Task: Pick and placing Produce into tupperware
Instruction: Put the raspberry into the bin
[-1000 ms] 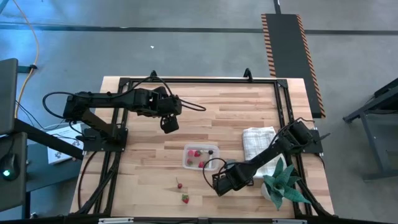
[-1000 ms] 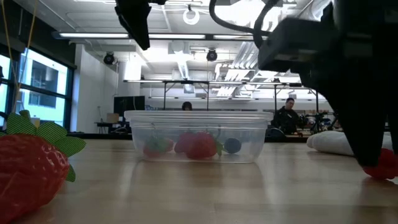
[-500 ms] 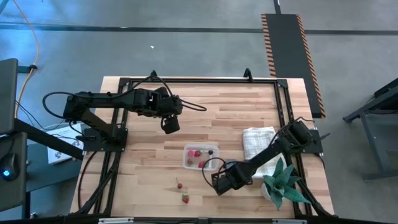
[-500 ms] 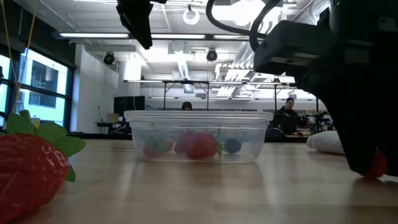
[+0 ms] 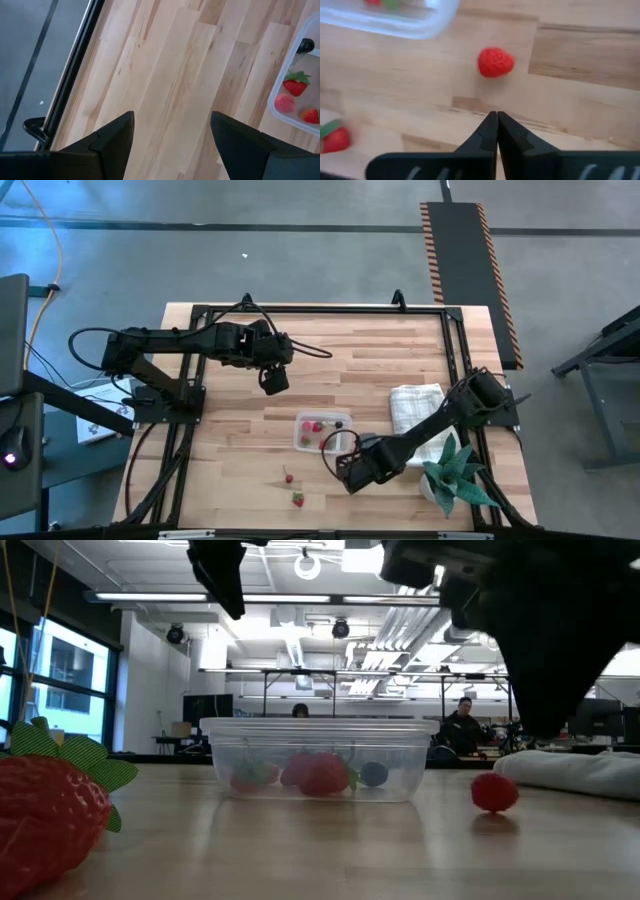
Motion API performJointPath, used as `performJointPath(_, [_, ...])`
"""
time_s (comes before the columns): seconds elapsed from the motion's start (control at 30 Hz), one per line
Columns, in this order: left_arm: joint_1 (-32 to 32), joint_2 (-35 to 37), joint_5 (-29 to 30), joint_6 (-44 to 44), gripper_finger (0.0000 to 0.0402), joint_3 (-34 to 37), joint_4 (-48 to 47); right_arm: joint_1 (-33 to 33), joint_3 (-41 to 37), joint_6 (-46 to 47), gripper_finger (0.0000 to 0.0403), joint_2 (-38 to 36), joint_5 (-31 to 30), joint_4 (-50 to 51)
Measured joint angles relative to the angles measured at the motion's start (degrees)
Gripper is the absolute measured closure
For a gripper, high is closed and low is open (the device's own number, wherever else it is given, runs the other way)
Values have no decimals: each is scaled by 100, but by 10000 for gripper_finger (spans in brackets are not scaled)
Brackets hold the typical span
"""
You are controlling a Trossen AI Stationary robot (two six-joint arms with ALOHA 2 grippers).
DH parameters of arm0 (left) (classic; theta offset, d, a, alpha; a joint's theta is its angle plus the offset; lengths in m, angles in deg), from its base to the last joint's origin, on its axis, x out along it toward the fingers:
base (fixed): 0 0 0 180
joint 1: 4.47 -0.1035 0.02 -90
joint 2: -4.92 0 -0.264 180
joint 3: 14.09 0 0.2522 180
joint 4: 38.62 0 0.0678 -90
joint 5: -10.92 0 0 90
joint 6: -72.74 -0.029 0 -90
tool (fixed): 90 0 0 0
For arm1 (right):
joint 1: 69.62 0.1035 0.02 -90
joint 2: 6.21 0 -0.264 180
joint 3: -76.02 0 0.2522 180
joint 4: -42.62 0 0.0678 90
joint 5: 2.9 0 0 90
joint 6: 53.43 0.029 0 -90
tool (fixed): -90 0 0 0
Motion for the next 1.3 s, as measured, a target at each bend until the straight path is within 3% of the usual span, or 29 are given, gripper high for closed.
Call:
performJointPath(0.23, [0,0,-4,-16,151,0,0,-35,109,-268,367,-97,-61,318])
performJointPath(0.53, [0,1,-20,-20,151,0,2,-389,85,-958,289,-90,-17,424])
performJointPath(0.73, [0,0,-17,-18,151,0,-4,-611,-262,-1504,253,-86,348,-263])
performJointPath(1.07, [0,0,-17,-20,151,0,-2,-586,-398,-1561,242,-80,456,-264])
performJointPath(1.3, [0,0,-17,-18,151,0,-4,-603,-760,-1481,242,-77,456,-1076])
